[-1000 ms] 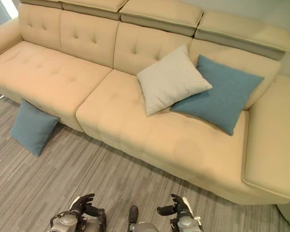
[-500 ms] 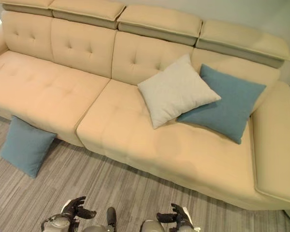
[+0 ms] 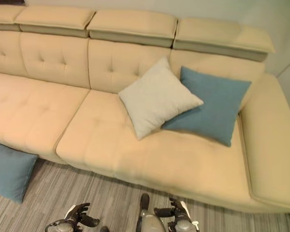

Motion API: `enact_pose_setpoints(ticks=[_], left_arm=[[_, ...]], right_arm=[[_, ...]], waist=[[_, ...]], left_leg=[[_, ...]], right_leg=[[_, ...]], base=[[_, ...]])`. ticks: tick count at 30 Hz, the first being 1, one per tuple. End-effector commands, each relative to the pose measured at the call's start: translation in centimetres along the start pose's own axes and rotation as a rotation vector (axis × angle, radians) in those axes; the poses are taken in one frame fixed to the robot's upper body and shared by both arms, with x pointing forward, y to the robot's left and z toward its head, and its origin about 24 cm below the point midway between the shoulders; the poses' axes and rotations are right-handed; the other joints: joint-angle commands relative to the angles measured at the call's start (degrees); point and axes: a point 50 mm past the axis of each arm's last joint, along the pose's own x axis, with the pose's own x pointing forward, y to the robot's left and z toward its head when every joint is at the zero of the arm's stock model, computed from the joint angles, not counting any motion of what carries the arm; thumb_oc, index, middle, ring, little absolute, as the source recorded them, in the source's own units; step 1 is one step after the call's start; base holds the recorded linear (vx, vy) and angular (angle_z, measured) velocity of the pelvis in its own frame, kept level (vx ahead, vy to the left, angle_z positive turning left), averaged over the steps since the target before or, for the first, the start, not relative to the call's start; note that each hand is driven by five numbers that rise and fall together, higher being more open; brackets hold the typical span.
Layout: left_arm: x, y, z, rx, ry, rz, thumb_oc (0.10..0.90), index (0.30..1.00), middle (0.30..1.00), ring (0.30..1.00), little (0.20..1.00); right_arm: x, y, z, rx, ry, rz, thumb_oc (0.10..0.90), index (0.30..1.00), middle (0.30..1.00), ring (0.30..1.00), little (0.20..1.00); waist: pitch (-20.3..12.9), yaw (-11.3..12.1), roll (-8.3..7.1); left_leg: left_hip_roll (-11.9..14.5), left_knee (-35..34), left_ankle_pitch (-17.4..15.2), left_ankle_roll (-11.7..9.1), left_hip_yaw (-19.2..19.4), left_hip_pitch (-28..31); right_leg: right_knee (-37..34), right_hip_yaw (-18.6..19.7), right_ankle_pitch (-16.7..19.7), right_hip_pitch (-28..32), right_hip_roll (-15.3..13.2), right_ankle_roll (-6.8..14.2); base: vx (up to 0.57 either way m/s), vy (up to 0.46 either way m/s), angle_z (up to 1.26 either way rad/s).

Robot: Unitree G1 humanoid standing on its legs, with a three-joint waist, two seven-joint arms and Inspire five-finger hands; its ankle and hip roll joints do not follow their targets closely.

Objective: Pick up all the scattered cushions and arrange them neatly on the sofa.

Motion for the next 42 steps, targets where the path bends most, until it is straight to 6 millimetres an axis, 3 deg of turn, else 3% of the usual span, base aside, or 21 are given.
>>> enact_pose_setpoints(ticks=[1,3,5,10,15,18,23,27,28,29,30,31,32,33,34,35,36,38,42], left_arm=[[0.3,0.4,1.7,0.047,-0.073,0.010,0.800,0.900,0.900,0.900,0.900],[0.4,0.3,2.5,0.049,-0.099,0.001,0.800,0.900,0.900,0.900,0.900],[0.4,0.3,3.1,0.033,-0.115,0.000,0.800,0.900,0.900,0.900,0.900],[0.4,0.0,3.4,0.034,-0.131,-0.007,0.800,0.900,0.900,0.900,0.900],[0.3,0.1,3.5,-0.009,-0.141,0.002,0.800,0.900,0.900,0.900,0.900],[0.3,0.2,3.2,-0.046,-0.128,0.014,0.800,0.900,0.900,0.900,0.900],[0.3,0.1,2.6,-0.033,-0.102,0.010,0.800,0.900,0.900,0.900,0.900],[0.3,0.4,3.7,-0.057,-0.152,0.006,0.800,0.900,0.900,0.900,0.900],[0.3,0.7,4.1,-0.081,-0.172,0.009,0.800,0.900,0.900,0.900,0.900],[0.2,1.4,4.8,-0.122,-0.203,0.025,0.800,0.900,0.900,0.900,0.900],[0.1,2.2,5.6,-0.203,-0.248,0.062,0.800,0.900,0.900,0.900,0.900],[0.1,2.2,5.6,-0.203,-0.247,0.062,0.800,0.900,0.900,0.900,0.900],[0.0,2.8,6.6,-0.242,-0.288,0.077,0.800,0.900,0.900,0.900,0.900],[-0.2,3.1,7.8,-0.275,-0.343,0.084,0.800,0.900,0.900,0.900,0.900],[-0.6,4.7,8.8,-0.273,-0.401,0.126,0.800,0.900,0.900,0.900,0.900],[-0.6,4.7,8.8,-0.273,-0.400,0.127,0.800,0.900,0.900,0.900,0.900],[-1.6,5.1,10.6,-0.332,-0.519,0.123,0.800,0.900,0.900,0.900,0.900],[-1.9,4.9,11.2,-0.349,-0.549,0.122,0.800,0.900,0.900,0.900,0.900],[-3.3,4.7,13.2,-0.372,-0.672,0.138,0.800,0.900,0.900,0.900,0.900]], right_arm=[[0.1,-2.0,-0.7,-0.037,0.012,-0.061,0.800,0.900,0.900,0.900,0.900],[0.1,-2.2,-0.4,-0.030,0.005,-0.065,0.800,0.900,0.900,0.900,0.900],[0.2,-2.3,-0.4,-0.022,0.009,-0.068,0.800,0.900,0.900,0.900,0.900],[0.1,-2.3,-0.5,-0.025,0.003,-0.070,0.800,0.900,0.900,0.900,0.900],[0.1,-2.2,-0.6,-0.019,0.001,-0.075,0.800,0.900,0.900,0.900,0.900],[0.1,-2.3,-0.5,-0.022,0.001,-0.082,0.800,0.900,0.900,0.900,0.900],[0.0,-1.9,-1.0,-0.026,0.012,-0.071,0.800,0.900,0.900,0.900,0.900],[0.1,-1.4,0.2,-0.011,-0.032,-0.053,0.800,0.900,0.900,0.900,0.900],[0.2,-1.4,0.7,-0.005,-0.048,-0.052,0.800,0.900,0.900,0.900,0.900],[0.5,-1.8,3.6,-0.055,-0.118,-0.073,0.800,0.900,0.900,0.900,0.900],[0.1,-1.7,1.9,-0.010,-0.111,-0.054,0.800,0.900,0.900,0.900,0.900],[0.0,-1.7,1.9,-0.010,-0.110,-0.054,0.800,0.900,0.900,0.900,0.900],[0.0,-1.9,1.5,0.022,-0.103,-0.063,0.800,0.900,0.900,0.900,0.900],[-0.2,-1.7,2.7,0.080,-0.171,-0.056,0.800,0.900,0.900,0.900,0.900],[-0.6,-2.4,4.3,0.092,-0.266,-0.074,0.800,0.900,0.900,0.900,0.900],[-0.6,-2.4,4.3,0.092,-0.266,-0.073,0.800,0.900,0.900,0.900,0.900],[-1.3,-2.5,5.4,0.153,-0.343,-0.078,0.800,0.900,0.900,0.900,0.900],[-1.6,-2.4,5.7,0.183,-0.377,-0.079,0.800,0.900,0.900,0.900,0.900],[-2.5,-3.6,7.2,0.233,-0.476,-0.147,0.800,0.900,0.900,0.900,0.900]], waist=[[-0.4,-0.6,-1.23],[0.3,-0.2,-2.10],[0.9,0.5,-2.78],[0.9,1.7,-3.37],[1.4,3.5,-2.25],[1.6,5.0,-1.72],[-0.4,5.1,-1.61],[-1.2,5.1,-1.06],[-0.9,5.0,-0.79],[-0.7,5.0,-0.97],[-0.1,4.2,-0.57],[-0.2,4.3,-0.59],[0.2,3.9,-0.65],[0.6,3.5,-0.71],[1.1,2.9,-1.32],[1.3,2.7,-1.27],[1.1,2.5,-1.62],[0.6,2.3,-1.79],[-1.3,1.6,-0.90]], left_leg=[[-6.6,11.7,-5.5,-2.0,-1.4,-4.1],[-5.4,21.6,-1.6,-4.1,-0.9,-8.6],[-4.7,25.4,-0.4,-4.1,-0.2,-11.3],[-4.0,15.7,-3.6,-2.0,0.8,-14.3],[-3.6,5.0,4.5,-2.7,-3.5,-17.6],[-3.6,2.8,6.6,-2.7,-6.6,-19.9],[-4.4,0.6,5.9,-1.7,-6.2,-16.6],[-6.0,-1.0,4.0,0.7,-3.9,-12.6],[-6.0,-1.5,3.8,1.2,-3.7,-11.9],[-6.1,-1.9,3.8,1.6,-3.8,-11.5],[-5.8,-2.9,3.8,1.9,-3.1,-10.8],[-5.8,-2.9,3.7,1.9,-3.0,-10.9],[-5.8,-3.2,3.4,1.9,-2.9,-10.3],[-6.0,-3.5,3.2,1.9,-2.8,-9.8],[-6.5,-3.8,2.6,1.8,-1.9,-9.4],[-6.4,-3.8,2.5,1.8,-2.1,-9.1],[-6.9,-3.1,2.3,1.8,-2.4,-9.1],[-6.8,-3.3,2.2,1.7,-2.2,-9.0],[-6.7,-4.0,1.3,1.3,-0.9,-7.5]], right_leg=[[1.2,1.1,-4.4,0.2,-2.2,4.6],[-0.1,1.1,-5.2,2.8,-2.0,3.1],[-1.4,1.3,-6.4,5.1,-1.4,2.2],[-2.5,2.3,-8.1,7.7,-1.1,2.9],[-3.2,4.6,-10.3,10.8,1.1,2.9],[-2.4,7.1,-12.5,12.9,1.8,2.8],[-1.0,8.1,-13.0,13.9,0.2,4.0],[8.5,9.6,-12.5,9.9,-2.5,6.7],[11.4,10.0,-11.8,8.1,-2.8,7.4],[14.6,10.1,-10.5,6.1,-3.0,8.2],[18.3,10.5,-9.4,2.4,-3.0,8.7],[18.4,10.6,-9.5,2.3,-3.0,8.7],[17.8,10.1,-9.5,1.2,-2.8,8.3],[15.9,9.2,-9.4,0.0,-2.4,7.8],[9.0,7.1,-8.7,-0.2,-2.2,6.6],[8.7,6.9,-8.6,0.2,-2.1,6.6],[4.2,7.1,-8.5,2.6,-2.6,6.7],[3.4,8.7,-8.7,3.7,-1.8,6.3],[-1.1,7.7,-7.5,7.1,-1.6,6.5]], base=[[0.16,-0.182,0.34],[0.12,-0.182,0.22],[0.17,-0.154,-0.01],[0.18,-0.031,-0.06],[0.19,0.031,-0.03],[0.23,0.104,-0.28],[0.22,0.167,-0.32],[0.17,0.218,-0.36],[0.10,0.113,-0.35],[0.06,0.115,-0.40],[0.03,0.070,-0.34],[0.01,0.056,-0.27],[0.03,0.000,-0.10],[0.07,-0.050,-0.22],[0.07,-0.059,-0.24],[0.09,-0.083,-0.35],[0.05,-0.033,-0.18],[0.07,-0.051,0.00],[0.13,-0.032,-0.05]])
